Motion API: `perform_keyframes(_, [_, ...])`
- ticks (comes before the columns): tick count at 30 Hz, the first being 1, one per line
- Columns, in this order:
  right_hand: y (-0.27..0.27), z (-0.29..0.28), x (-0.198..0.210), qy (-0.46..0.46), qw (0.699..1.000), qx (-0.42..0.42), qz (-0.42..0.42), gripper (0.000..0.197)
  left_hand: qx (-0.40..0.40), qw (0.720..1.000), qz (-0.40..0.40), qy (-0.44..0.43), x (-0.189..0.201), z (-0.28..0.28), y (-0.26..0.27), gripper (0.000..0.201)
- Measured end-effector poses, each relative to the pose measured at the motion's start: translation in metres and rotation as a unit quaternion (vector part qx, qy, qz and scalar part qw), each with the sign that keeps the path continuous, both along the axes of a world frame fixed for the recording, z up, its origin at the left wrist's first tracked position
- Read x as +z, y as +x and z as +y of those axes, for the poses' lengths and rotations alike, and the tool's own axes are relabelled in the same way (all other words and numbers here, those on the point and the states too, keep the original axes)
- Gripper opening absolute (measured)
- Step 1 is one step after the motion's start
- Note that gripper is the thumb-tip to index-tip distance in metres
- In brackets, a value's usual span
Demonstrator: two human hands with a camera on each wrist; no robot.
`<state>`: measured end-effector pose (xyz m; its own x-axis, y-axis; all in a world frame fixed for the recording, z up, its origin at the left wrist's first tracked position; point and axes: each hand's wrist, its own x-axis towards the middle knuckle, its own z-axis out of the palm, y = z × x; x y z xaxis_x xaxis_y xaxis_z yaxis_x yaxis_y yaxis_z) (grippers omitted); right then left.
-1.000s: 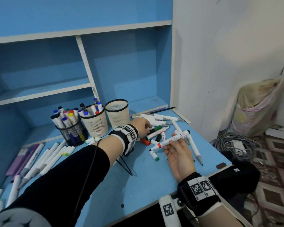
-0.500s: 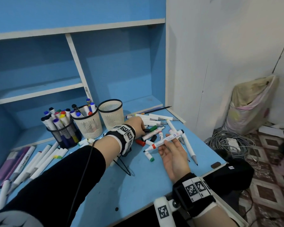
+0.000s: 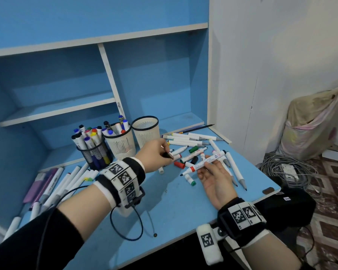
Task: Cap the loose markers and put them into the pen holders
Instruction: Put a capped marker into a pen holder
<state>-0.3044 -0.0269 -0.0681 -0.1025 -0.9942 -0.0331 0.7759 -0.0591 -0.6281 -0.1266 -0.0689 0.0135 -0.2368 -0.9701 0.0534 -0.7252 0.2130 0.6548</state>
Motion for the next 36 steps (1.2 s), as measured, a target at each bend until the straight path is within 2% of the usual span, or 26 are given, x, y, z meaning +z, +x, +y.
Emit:
perform_keyframes(2, [0.002, 0.001, 0.002, -0.01, 1.0, 0.0, 0.018, 0.019, -0.02, 0.998, 0.064, 0.021, 0.001, 0.018, 0.009, 0.024])
perform_keyframes(6, [0.01, 0.005, 0.013, -0.04, 0.999, -0.009, 0.014, 0.017, -0.021, 0.989, 0.145, 0.032, -0.002, 0.049, 0.022, 0.004])
perform_keyframes(12, [0.021, 0.021, 0.04, -0.109, 0.994, -0.002, 0.011, 0.017, 0.024, 0.975, 0.222, 0.02, -0.011, 0.074, 0.03, 0.015])
perform_keyframes(16, [0.028, 0.03, 0.046, -0.131, 0.989, 0.001, 0.065, 0.015, 0.041, 0.956, 0.29, 0.022, -0.008, 0.084, 0.026, 0.019])
perform_keyframes(18, [0.029, 0.032, 0.045, -0.134, 0.987, 0.002, 0.089, 0.038, 0.043, 0.945, 0.321, 0.042, -0.006, 0.089, 0.025, 0.02])
perform_keyframes(20, [0.029, 0.034, 0.042, -0.136, 0.986, 0.005, 0.097, 0.05, 0.04, 0.938, 0.34, 0.059, -0.005, 0.092, 0.024, 0.02])
perform_keyframes(24, [0.027, 0.035, 0.039, -0.14, 0.985, 0.016, 0.097, 0.058, 0.027, 0.932, 0.353, 0.072, -0.006, 0.1, 0.027, 0.013])
perform_keyframes(27, [0.029, 0.038, 0.038, -0.15, 0.981, 0.021, 0.122, 0.066, 0.031, 0.952, 0.303, 0.023, -0.009, 0.103, 0.028, 0.009])
perform_keyframes(30, [0.035, 0.042, 0.037, -0.154, 0.975, 0.02, 0.157, 0.072, 0.067, 0.955, 0.287, -0.039, -0.01, 0.104, 0.029, 0.012])
perform_keyframes(33, [0.039, 0.044, 0.033, -0.17, 0.973, 0.036, 0.152, 0.065, 0.086, 0.943, 0.316, -0.065, -0.01, 0.106, 0.03, 0.018])
perform_keyframes(36, [0.04, 0.044, 0.033, -0.168, 0.975, 0.044, 0.14, 0.067, 0.078, 0.945, 0.305, -0.083, -0.01, 0.108, 0.031, 0.024])
